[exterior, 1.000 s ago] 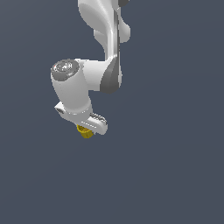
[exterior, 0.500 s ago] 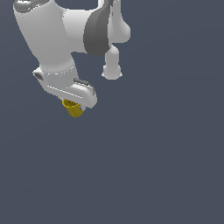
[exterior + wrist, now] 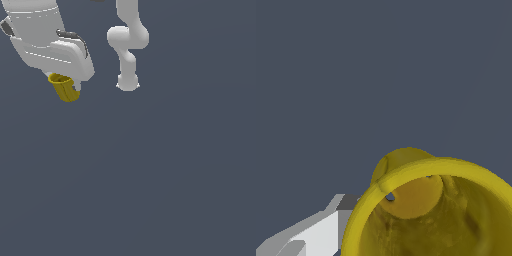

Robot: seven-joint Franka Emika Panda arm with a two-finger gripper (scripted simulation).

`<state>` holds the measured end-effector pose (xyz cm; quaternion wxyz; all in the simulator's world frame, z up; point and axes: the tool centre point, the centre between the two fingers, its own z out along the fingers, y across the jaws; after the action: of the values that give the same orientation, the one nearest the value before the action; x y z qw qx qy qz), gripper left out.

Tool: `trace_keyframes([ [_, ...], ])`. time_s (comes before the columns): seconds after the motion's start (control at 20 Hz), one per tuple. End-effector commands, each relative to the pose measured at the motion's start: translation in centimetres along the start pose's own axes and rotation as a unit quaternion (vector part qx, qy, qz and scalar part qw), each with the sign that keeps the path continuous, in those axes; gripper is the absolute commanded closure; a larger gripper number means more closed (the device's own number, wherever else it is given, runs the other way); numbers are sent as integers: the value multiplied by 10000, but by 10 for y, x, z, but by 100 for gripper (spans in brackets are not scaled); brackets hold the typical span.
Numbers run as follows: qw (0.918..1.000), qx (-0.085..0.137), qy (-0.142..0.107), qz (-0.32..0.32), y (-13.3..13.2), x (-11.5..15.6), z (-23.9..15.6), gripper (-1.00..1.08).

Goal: Pick up the object and move it to a goal position.

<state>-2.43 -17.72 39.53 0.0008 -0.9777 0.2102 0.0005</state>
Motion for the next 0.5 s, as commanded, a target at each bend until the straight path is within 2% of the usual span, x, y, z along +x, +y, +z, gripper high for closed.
trace_keyframes([
  [0.0, 10000, 0, 2, -1, 10, -5, -27, 108],
  [0.45, 10000, -5, 5, -4, 34, -12, -92, 108],
])
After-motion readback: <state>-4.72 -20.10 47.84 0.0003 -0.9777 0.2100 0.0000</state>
